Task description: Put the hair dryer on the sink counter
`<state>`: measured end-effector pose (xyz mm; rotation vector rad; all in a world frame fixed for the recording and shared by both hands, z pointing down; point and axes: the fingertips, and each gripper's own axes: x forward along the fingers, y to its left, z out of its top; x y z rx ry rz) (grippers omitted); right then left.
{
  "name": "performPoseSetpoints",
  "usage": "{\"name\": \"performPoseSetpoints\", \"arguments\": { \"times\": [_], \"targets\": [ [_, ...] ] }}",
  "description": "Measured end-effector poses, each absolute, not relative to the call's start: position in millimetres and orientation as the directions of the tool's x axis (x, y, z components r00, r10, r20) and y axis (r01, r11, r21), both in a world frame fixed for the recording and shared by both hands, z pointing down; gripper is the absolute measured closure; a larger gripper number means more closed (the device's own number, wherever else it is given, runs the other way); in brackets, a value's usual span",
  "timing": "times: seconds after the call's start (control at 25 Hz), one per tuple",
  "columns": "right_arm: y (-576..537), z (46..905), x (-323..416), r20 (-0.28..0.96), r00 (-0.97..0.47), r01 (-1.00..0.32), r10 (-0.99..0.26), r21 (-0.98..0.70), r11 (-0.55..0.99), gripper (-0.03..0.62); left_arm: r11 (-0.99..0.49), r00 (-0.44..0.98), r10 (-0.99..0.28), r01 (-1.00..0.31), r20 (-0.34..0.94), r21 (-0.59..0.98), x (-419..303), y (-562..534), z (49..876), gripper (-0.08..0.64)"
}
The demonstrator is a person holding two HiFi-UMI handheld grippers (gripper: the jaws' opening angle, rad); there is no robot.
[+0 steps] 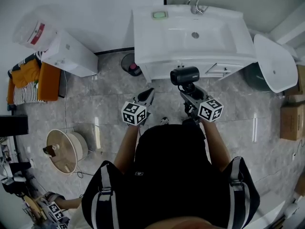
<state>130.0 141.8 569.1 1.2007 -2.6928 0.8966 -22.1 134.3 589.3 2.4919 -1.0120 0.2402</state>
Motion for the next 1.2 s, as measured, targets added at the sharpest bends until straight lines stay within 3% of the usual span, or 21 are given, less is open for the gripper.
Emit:
{"name": "performPoseSetpoints", "arguments": {
  "times": [1.2],
  "targets": [
    [85.3, 571.9, 134.7, 0.295, -0.771, -0.626, -0.564, -0.512, 0.588, 0.267, -0.566, 0.651, -0.672, -0.759, 0.352, 0.323, -8.7, 92.5, 578.4, 0.543]
  ]
}}
